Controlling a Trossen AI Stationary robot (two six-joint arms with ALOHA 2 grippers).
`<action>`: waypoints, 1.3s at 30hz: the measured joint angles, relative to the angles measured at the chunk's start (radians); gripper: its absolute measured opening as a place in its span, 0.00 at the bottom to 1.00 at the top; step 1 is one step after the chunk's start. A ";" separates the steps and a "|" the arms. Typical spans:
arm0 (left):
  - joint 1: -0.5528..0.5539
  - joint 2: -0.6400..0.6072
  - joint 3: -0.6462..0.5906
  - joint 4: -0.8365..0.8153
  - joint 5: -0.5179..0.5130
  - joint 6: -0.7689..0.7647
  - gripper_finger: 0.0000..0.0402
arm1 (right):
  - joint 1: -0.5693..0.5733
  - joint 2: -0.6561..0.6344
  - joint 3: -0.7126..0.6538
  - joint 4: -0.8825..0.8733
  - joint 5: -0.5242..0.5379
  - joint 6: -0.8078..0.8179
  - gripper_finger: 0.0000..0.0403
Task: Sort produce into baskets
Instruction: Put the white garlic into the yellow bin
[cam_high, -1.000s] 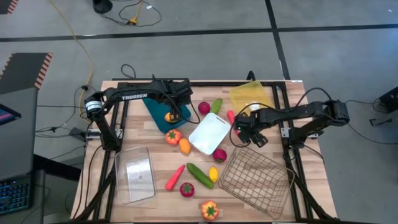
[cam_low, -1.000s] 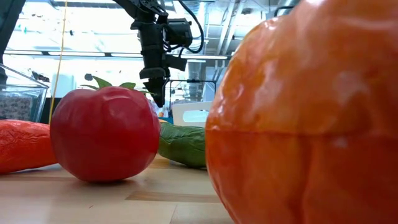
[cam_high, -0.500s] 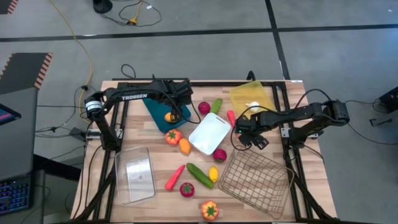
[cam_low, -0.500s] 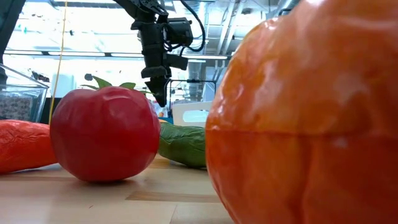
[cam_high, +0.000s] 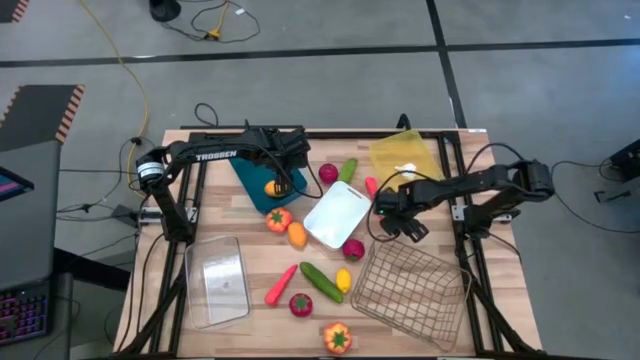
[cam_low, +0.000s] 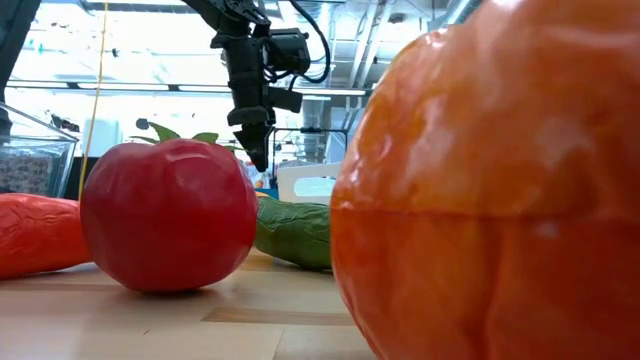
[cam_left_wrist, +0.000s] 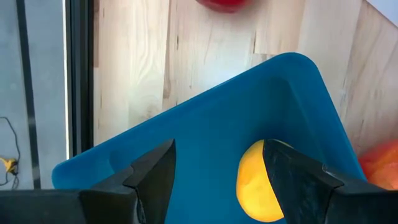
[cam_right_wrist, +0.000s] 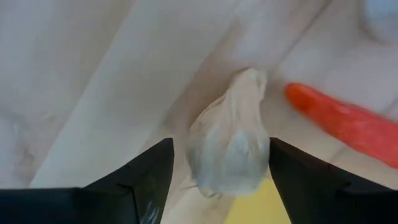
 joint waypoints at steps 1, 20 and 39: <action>0.000 0.000 0.000 0.000 0.000 0.000 0.57 | 0.000 0.015 0.000 0.000 0.000 0.001 0.70; -0.006 0.000 0.000 0.004 -0.009 0.038 0.57 | 0.000 0.026 0.058 -0.066 0.008 0.047 0.43; -0.014 0.000 0.218 -0.001 -0.008 0.082 0.57 | -0.111 -0.075 0.264 -0.284 0.075 0.065 0.39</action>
